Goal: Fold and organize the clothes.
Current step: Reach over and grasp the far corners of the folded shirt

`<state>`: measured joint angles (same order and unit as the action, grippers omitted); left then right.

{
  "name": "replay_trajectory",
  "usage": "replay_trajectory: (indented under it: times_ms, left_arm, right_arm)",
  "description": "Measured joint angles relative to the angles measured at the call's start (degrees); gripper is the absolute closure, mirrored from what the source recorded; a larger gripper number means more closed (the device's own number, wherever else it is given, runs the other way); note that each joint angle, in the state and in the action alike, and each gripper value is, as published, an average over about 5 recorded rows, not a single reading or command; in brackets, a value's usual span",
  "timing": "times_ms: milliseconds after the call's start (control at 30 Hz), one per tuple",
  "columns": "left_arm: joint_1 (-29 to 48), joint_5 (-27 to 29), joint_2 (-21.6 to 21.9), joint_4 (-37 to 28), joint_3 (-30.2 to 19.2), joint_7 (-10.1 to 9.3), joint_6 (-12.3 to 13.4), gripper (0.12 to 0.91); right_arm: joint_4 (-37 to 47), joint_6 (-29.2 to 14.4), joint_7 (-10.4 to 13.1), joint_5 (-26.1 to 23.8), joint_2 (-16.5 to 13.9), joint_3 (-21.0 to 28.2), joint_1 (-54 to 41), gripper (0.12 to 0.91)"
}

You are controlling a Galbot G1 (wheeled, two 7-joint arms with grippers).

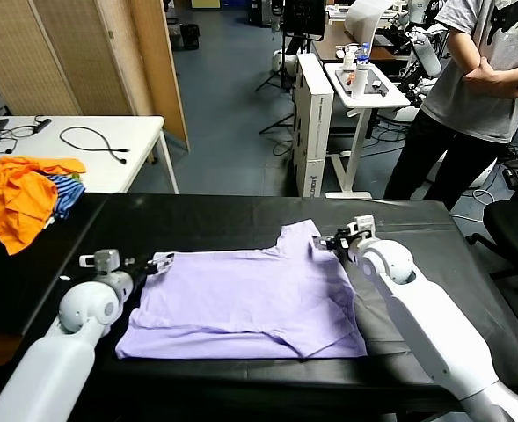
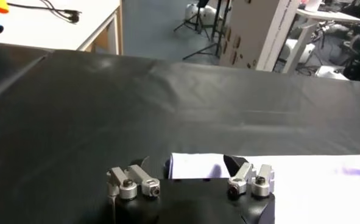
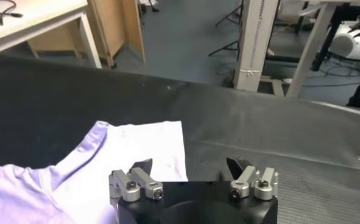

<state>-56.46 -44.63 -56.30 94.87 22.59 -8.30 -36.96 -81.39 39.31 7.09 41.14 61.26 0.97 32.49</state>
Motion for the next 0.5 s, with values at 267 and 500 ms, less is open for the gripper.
replay_trajectory:
  times_ms: [267,500]
  left_arm:
    - [0.57,-0.15,-0.16,-0.79,-0.06,0.2,0.28,0.3]
    - [1.7,-1.93,-0.27,-1.82,-0.06,0.09,0.28,0.347]
  right_arm:
    - [-0.23,0.18,-0.06,0.0,-0.17,0.54,0.67,0.29]
    - [-0.38,0.22,-0.22,0.03,-0.26,0.66,1.01,0.363]
